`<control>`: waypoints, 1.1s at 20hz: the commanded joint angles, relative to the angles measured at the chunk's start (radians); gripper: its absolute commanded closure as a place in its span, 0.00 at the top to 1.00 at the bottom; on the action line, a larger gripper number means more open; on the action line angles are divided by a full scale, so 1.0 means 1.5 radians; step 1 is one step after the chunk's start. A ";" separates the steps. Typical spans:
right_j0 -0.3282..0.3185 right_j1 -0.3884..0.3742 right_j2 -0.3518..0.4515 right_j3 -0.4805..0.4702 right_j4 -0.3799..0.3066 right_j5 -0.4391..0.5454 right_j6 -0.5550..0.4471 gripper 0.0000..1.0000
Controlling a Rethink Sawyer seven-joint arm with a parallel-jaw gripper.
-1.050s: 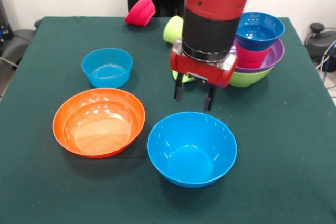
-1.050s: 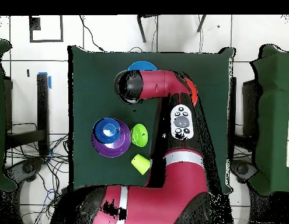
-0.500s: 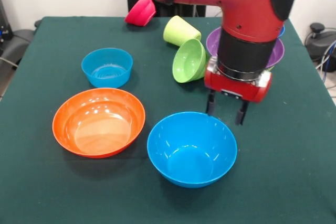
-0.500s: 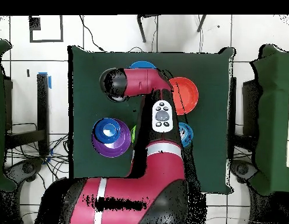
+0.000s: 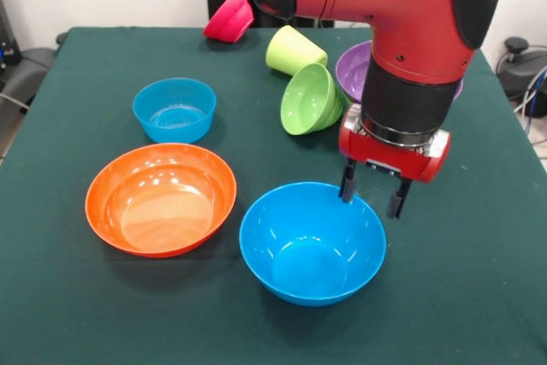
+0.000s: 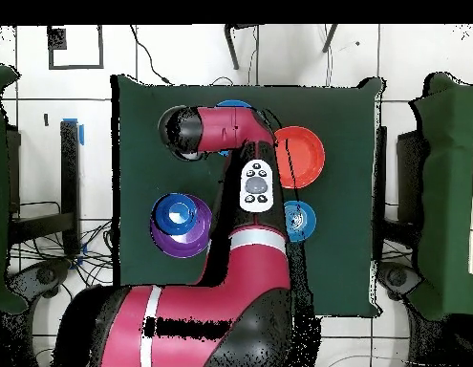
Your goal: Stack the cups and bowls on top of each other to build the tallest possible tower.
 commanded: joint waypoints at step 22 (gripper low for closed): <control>0.033 0.085 -0.005 -0.081 0.062 0.045 0.092 1.00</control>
